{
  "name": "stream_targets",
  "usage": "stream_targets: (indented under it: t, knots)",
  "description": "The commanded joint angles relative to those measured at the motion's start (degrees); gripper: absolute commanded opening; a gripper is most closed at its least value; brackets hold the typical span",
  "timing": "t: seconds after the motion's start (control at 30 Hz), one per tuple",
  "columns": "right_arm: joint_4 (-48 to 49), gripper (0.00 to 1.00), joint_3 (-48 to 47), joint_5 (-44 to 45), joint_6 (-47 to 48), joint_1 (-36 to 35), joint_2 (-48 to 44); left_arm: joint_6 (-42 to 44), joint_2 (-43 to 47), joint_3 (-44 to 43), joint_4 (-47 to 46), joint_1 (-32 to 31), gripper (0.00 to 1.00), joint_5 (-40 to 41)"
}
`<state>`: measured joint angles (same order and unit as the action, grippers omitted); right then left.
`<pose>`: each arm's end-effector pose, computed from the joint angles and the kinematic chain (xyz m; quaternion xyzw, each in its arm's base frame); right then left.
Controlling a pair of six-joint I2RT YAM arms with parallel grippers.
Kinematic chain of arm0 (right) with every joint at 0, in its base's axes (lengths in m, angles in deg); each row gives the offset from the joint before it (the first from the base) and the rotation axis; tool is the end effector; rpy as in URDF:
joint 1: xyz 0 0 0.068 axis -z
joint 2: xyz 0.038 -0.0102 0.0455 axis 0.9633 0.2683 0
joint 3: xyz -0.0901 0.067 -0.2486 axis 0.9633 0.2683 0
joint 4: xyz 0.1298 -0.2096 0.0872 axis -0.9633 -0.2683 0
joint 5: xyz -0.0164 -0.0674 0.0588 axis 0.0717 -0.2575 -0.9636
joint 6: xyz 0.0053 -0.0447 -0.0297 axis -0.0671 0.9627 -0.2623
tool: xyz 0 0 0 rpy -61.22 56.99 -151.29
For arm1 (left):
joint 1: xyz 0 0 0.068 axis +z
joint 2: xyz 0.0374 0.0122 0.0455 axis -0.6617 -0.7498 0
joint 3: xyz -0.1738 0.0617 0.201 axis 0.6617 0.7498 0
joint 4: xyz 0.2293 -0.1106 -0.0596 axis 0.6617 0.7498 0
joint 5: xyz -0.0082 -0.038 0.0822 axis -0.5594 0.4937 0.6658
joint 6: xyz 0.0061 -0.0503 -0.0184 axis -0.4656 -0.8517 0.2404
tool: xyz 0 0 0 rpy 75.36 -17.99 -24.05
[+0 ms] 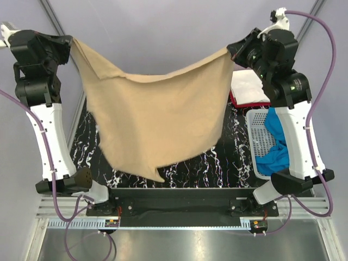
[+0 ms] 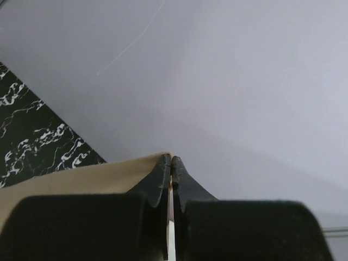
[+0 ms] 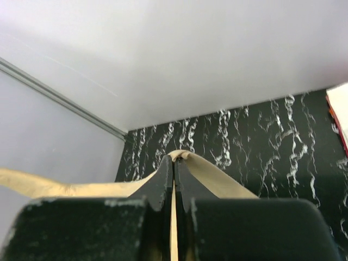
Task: Fold and stack the t-shirts
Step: Flatten the tshirt out
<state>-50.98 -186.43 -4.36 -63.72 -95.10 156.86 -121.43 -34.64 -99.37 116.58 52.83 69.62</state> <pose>0.2594 0.0933 0.5583 0.1063 0.7347 0.2515 0.6210 0.2563 0.0507 0.5655 -0.4154 0.5990 -0.2886 0.6208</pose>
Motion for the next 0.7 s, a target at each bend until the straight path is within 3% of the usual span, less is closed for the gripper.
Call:
stream_targets:
  t: [0.0,0.13,0.33,0.47,0.67]
  knots:
    - [0.8,0.00,-7.7,-0.5,2.9,0.0,0.3,-0.2,2.8,-9.1,-4.7,1.2,0.00,-3.3]
    - [-1.0,0.00,-5.5,-0.9,2.8,0.1,-2.9,-0.5,8.5,-6.9,-4.3,1.9,0.00,-4.3]
    - [-0.1,0.00,14.2,-2.9,1.8,0.0,-18.7,0.5,23.6,3.8,-4.1,2.0,0.00,0.5]
    - [-0.5,0.00,21.8,-3.9,0.0,0.0,-30.5,-0.5,32.8,9.7,-3.4,2.0,0.00,3.0]
    - [-3.4,0.00,25.0,-6.3,-3.4,0.0,-40.4,-3.3,39.3,6.3,0.3,2.0,0.00,1.8]
